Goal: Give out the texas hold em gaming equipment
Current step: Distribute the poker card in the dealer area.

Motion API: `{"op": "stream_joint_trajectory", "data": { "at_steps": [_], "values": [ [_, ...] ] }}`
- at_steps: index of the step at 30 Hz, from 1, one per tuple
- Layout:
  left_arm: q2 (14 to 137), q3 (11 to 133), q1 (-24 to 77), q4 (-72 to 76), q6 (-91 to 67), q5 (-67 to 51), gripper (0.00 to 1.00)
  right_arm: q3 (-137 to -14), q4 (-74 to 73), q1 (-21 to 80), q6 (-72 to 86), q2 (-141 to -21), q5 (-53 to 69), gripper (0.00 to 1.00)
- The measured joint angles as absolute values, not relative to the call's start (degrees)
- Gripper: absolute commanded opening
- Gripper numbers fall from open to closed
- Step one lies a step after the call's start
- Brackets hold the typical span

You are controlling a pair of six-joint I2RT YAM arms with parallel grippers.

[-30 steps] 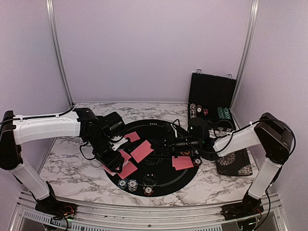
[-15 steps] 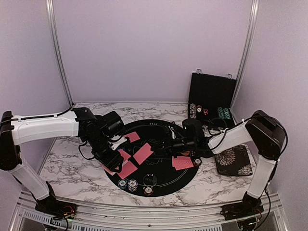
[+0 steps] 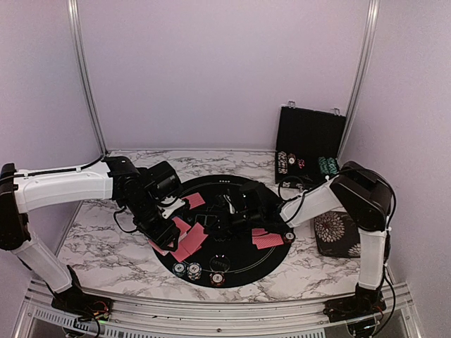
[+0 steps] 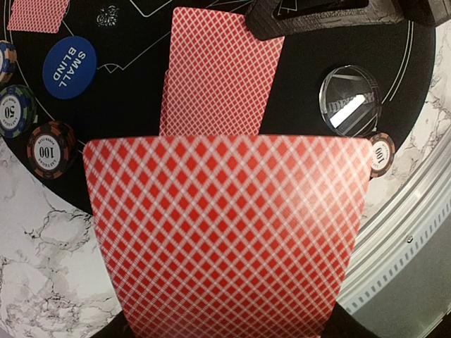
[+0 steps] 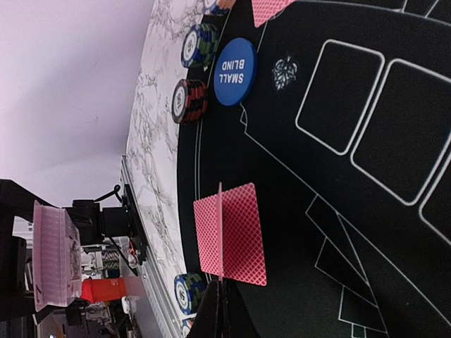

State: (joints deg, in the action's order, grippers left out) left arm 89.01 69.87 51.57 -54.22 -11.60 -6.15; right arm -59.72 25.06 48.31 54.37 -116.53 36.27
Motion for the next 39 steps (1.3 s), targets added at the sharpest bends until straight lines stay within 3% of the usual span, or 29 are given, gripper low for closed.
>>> {"op": "stream_joint_trajectory", "data": {
  "at_steps": [30,39],
  "values": [
    [89.0,69.9,51.6,-54.2,-11.6,-6.2,0.51,-63.0,18.1,51.3,50.3,-118.3,33.4,0.05],
    [89.0,69.9,51.6,-54.2,-11.6,-6.2,0.51,-64.9,12.2,52.1,47.2,-118.3,30.4,0.12]
  ]
}}
